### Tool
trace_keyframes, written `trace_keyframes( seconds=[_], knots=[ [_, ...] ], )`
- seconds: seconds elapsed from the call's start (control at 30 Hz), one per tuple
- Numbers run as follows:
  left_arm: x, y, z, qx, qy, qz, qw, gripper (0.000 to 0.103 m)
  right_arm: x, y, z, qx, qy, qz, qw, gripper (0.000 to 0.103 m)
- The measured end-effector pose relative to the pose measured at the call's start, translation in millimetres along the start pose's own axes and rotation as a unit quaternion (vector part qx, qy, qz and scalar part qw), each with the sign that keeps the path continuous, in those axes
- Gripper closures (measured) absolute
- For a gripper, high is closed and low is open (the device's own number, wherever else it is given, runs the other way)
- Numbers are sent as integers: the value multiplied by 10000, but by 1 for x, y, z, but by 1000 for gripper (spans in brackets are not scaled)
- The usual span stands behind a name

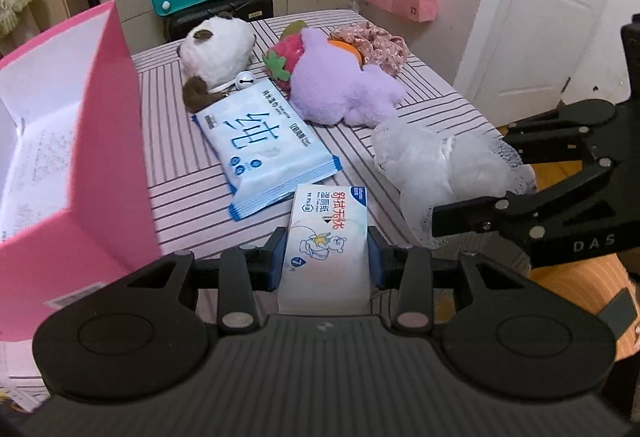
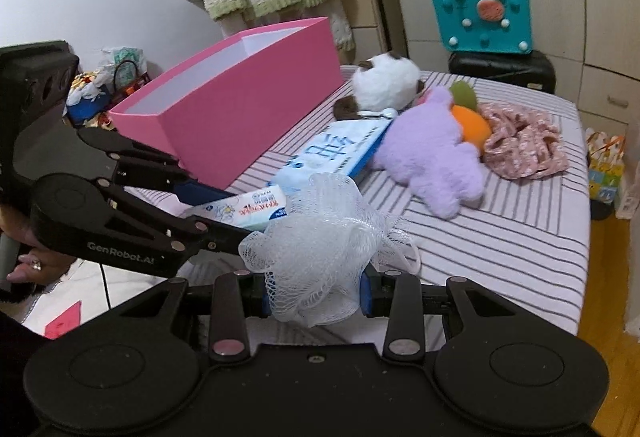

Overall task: Organize soft objects
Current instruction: 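Carry the tissue pack with the left gripper while the right gripper carries the mesh puff into the pink box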

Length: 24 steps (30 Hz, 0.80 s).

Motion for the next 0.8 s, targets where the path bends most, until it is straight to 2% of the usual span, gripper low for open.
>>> trace_keyframes(
  seconds=[0.17, 0.33, 0.57, 0.67, 0.8],
  knots=[
    [11, -1, -20, 152, -171, -10, 9997, 64, 16, 9, 0, 205, 221, 1, 9995, 60],
    [23, -7, -40, 289, -300, -93, 9991, 64, 41, 23, -6, 294, 174, -371, 9987, 60],
    [50, -9, -77, 548, -482, -151, 9972, 64, 75, 49, -9, 493, 440, -692, 9954, 60],
    [60, -9, -92, 555, -430, -155, 9974, 64, 88, 62, -5, 582, 565, -829, 9933, 60],
    [72, -7, -108, 417, -402, -188, 9981, 64, 103, 80, 2, 569, 498, -1119, 9908, 60]
  ],
)
Point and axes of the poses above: each gripper's, at about its wrist camera, not at the fingertips, and z roughly the way its jaws point, x to its left, y to its top, the point moved 2 cm from there along z, roughly the way its jaws point, and after that the axes turned 4 degrees about y, right-handed, at the moved point
